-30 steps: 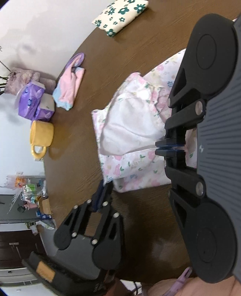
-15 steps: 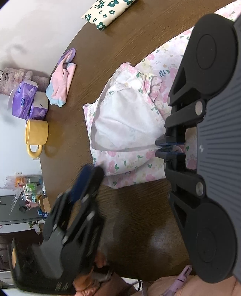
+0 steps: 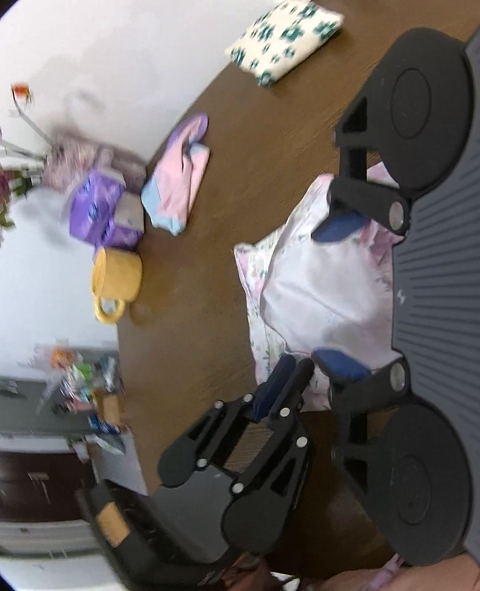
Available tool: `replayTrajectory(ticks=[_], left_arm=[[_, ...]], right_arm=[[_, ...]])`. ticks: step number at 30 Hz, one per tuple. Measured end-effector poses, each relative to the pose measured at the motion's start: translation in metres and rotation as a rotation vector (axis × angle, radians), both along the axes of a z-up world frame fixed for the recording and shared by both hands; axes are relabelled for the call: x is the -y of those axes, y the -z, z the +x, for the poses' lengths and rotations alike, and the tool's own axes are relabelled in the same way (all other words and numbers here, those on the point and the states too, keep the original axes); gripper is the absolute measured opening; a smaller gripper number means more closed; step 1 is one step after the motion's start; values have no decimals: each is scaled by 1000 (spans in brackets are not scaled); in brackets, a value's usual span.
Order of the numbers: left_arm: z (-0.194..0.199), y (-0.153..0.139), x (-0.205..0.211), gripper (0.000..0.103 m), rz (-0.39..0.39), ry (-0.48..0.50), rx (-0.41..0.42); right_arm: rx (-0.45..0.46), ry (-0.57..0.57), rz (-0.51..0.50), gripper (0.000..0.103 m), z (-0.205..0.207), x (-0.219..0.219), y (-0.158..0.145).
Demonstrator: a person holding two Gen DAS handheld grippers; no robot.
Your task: Fold clothes
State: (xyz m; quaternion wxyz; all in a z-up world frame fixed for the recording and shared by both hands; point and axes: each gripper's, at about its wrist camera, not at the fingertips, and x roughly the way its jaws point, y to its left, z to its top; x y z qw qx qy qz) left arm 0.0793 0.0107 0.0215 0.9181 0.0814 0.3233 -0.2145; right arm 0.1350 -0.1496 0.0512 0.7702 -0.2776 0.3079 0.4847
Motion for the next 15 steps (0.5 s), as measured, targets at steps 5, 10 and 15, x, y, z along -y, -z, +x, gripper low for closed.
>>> replayTrajectory(ticks=[5,10,15], left_arm=[[0,0,-2,9,-9,-3,-1],[-7,-14,-33,46,-229,-70,-15],[-1,-5,-74,54,-412,-246,-141]], right_arm=[[-70,-32,-79,52,18,-4,29],[-132,-4,0,50,24,10,35],[-125,4,38,50,22,15,37]])
